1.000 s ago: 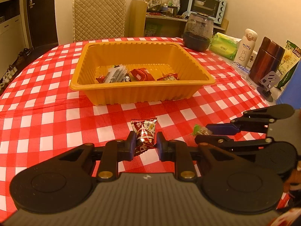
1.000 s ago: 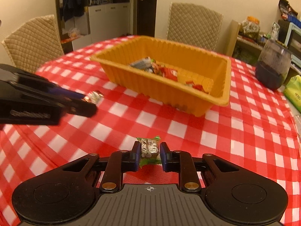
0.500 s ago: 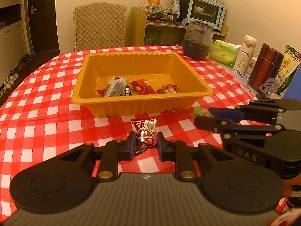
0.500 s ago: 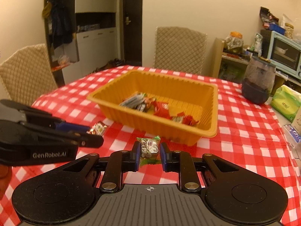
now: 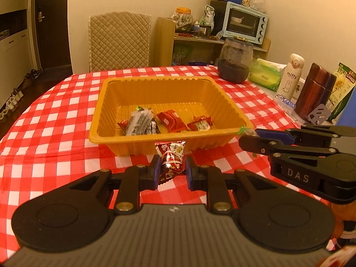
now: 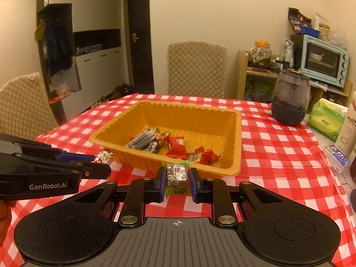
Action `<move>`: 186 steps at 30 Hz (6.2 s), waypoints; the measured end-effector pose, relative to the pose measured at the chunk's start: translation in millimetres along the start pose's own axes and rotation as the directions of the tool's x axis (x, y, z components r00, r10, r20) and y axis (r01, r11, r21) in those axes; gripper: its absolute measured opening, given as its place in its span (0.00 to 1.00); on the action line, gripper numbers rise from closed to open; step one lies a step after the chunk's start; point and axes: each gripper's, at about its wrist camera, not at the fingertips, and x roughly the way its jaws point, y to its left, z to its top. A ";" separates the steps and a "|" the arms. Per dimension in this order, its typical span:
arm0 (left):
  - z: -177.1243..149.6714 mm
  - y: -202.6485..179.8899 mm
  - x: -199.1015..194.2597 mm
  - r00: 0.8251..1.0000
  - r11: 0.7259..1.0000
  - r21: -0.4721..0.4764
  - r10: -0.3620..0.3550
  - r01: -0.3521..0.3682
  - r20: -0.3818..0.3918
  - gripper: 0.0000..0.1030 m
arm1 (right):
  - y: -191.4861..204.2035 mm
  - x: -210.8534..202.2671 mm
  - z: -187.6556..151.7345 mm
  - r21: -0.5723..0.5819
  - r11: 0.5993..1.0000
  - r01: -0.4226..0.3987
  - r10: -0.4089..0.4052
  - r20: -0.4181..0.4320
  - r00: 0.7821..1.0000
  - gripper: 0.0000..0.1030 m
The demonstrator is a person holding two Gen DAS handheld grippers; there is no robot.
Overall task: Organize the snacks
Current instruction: 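Carry the red-and-white candy and green-wrapped candy over the orange tray and lower them, then open the left tool releasing the red-and-white candy while the right tool drops the green candy, then lift both open tools up and back from the tray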
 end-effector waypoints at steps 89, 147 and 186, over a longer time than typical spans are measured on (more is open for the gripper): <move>86.4 89.1 99.6 0.996 0.991 -0.107 0.082 -0.085 -0.027 0.35 | -26.9 111.2 77.5 0.273 0.959 0.077 -0.087 0.026 0.996 0.22; 83.9 74.0 85.3 0.989 0.989 -0.023 0.146 -0.146 0.013 0.78 | -47.8 98.3 72.5 0.370 0.926 0.075 -0.093 0.033 0.995 0.67; -9.3 -4.4 -120.8 0.981 0.973 -0.129 0.193 -0.192 -0.004 0.99 | -1.4 -99.2 7.6 0.307 0.942 0.133 -0.110 -0.090 0.990 0.80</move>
